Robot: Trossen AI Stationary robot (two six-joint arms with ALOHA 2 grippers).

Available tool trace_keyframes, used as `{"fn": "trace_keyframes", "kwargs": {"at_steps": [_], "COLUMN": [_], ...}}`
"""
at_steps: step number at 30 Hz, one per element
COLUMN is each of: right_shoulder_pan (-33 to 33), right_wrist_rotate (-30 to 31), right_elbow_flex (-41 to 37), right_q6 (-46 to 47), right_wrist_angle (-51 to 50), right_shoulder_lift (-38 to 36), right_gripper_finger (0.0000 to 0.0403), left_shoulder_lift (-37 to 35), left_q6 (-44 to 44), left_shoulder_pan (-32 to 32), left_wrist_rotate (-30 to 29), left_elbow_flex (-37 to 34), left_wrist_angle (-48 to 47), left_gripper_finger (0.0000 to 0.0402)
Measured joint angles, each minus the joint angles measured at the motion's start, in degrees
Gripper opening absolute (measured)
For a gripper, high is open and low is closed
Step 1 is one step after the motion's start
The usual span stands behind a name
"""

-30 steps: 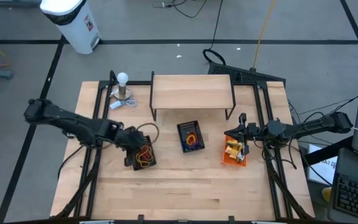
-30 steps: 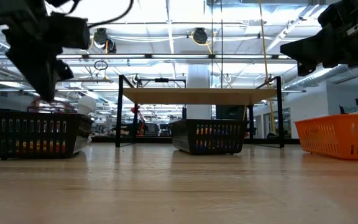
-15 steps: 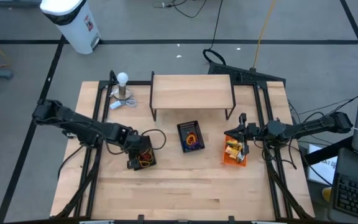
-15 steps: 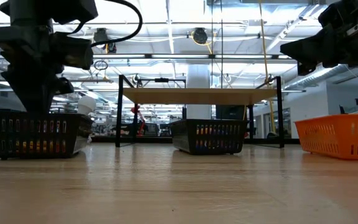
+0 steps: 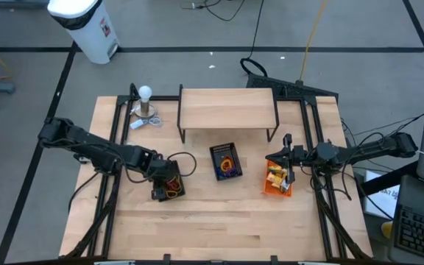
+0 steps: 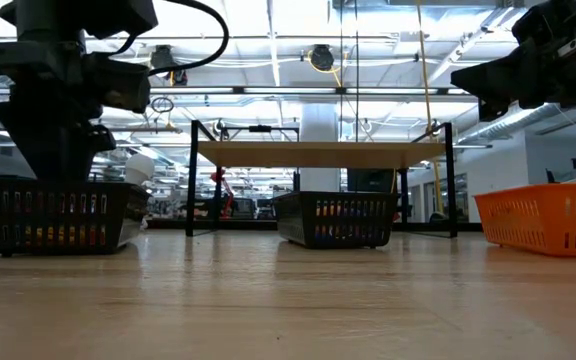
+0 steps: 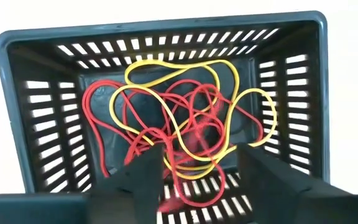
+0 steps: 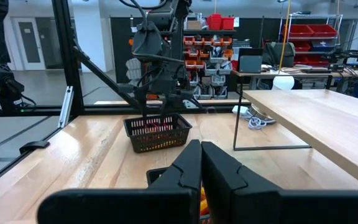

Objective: Pick & Place Office Desk Supplies
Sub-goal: Put the red rubber band into the left black bin, then put the left black bin with the rubber bands on the shelf

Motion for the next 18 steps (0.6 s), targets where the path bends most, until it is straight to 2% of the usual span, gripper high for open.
{"fn": "trace_keyframes", "kwargs": {"at_steps": [4,9,13,18], "right_shoulder_pan": [0.0,0.0,0.0,0.0], "right_wrist_rotate": [0.0,0.0,0.0,0.0], "right_elbow_flex": [0.0,0.0,0.0,0.0], "right_q6": [0.0,0.0,0.0,0.0], "right_wrist_angle": [0.0,0.0,0.0,0.0], "right_shoulder_lift": [0.0,0.0,0.0,0.0], "right_gripper_finger": [0.0,0.0,0.0,0.0], "left_shoulder_lift": [-0.6,-0.8,-0.8,-0.3], "left_q6": [0.2,2.1,1.5,-2.9], "left_shoulder_pan": [0.3,0.8,0.4,-1.1], "left_wrist_rotate": [0.3,-0.1,-0.2,-1.5], "left_elbow_flex": [0.3,5.9,10.2,11.8], "left_wrist_angle": [-2.0,-8.0,-8.6,-8.6], "left_gripper_finger": [0.0253,0.0304,0.0322,0.0316]}}
